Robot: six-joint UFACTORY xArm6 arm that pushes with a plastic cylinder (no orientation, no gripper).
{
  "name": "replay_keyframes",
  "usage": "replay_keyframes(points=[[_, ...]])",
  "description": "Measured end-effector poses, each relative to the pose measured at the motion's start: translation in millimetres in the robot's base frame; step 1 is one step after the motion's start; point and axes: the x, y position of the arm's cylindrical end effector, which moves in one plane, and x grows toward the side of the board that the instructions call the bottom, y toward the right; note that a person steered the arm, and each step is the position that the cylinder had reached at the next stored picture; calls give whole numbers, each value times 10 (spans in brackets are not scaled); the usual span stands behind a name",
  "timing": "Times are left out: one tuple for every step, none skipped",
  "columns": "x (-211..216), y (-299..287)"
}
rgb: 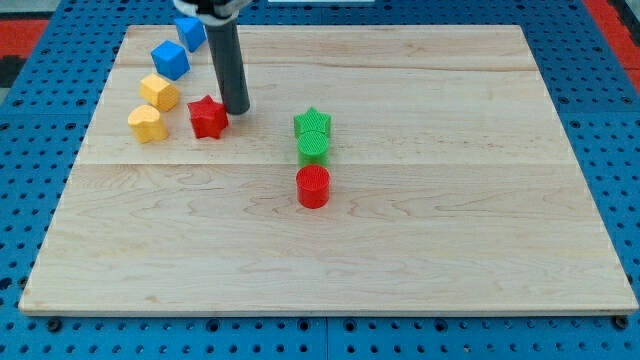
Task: Keep the red star below the yellow heart
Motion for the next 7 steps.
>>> replay_keyframes(points=[[44, 163], [-350, 363], [-353, -124], [-38, -273], [345, -450], [610, -555], [646, -95]])
